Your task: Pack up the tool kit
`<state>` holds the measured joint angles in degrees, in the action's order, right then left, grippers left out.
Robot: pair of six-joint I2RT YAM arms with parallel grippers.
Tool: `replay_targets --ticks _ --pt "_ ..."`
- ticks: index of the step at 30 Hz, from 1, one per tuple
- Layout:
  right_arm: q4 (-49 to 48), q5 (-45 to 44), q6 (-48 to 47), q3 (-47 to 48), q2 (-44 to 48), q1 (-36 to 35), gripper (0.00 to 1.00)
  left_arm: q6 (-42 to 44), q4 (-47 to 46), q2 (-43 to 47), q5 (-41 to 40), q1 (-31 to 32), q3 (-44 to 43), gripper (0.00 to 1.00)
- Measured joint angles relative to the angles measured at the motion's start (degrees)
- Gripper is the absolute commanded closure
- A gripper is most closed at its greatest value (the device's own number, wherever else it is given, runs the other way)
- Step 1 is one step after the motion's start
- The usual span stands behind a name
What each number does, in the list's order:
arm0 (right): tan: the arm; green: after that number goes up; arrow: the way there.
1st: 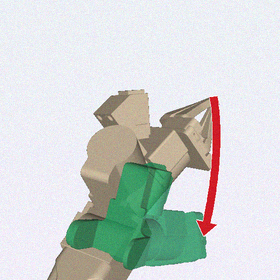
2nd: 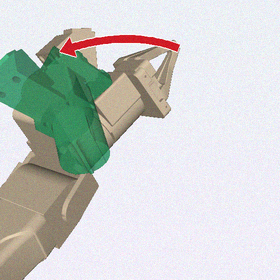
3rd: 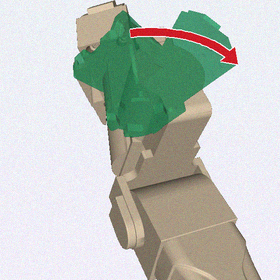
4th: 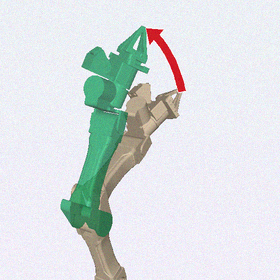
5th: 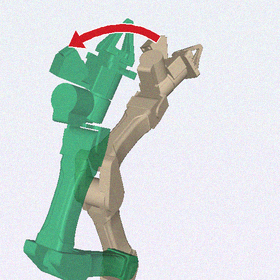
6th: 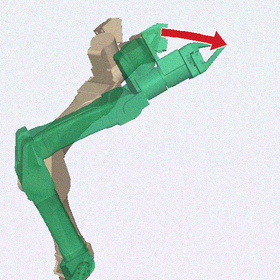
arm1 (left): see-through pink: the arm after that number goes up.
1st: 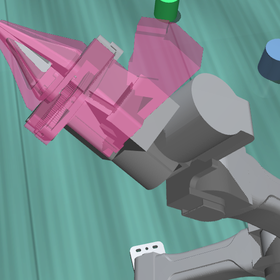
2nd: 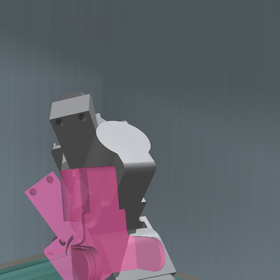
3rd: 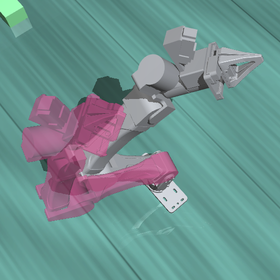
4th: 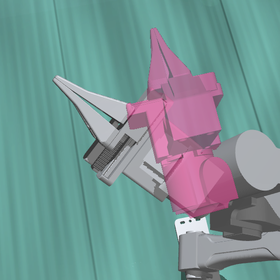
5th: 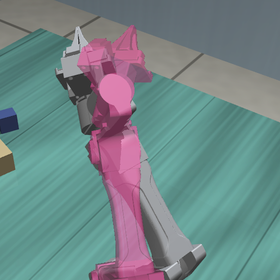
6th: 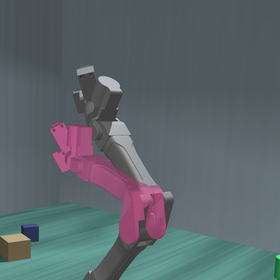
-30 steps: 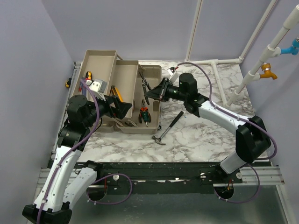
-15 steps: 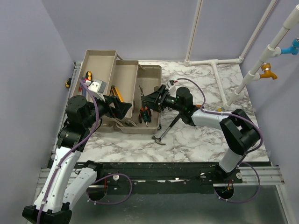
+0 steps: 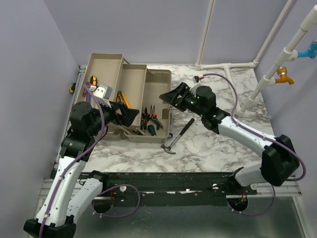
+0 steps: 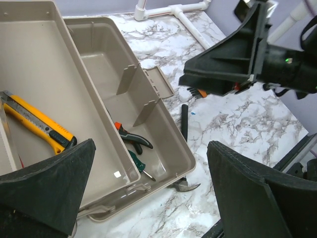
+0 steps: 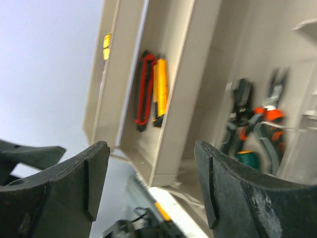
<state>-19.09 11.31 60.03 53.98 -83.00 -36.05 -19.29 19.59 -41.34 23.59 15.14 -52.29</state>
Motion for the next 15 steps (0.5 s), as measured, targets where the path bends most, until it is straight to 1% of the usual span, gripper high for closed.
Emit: replay_targets --ticks 4,6,8,12,15 --pt "15.74 -13.07 -8.79 4.85 5.62 0.11 0.24 0.0 0.04 0.15 -0.02 0.0 0.02 0.02" --pt "22.67 -19.21 -11.82 7.58 6.47 0.63 0.13 0.0 0.07 0.2 -0.02 0.0 0.0 0.02" --pt "30.23 -26.1 -14.51 9.84 6.6 2.16 0.05 0.0 0.11 0.2 -0.02 0.0 0.0 0.02" --pt "41.57 -34.01 -16.48 9.75 5.84 7.32 0.05 0.0 0.2 0.2 -0.02 0.0 0.02 0.01" --pt "46.47 -36.76 -17.25 9.33 3.08 10.75 0.06 -0.02 0.2 0.2 -0.02 0.0 0.0 0.02"
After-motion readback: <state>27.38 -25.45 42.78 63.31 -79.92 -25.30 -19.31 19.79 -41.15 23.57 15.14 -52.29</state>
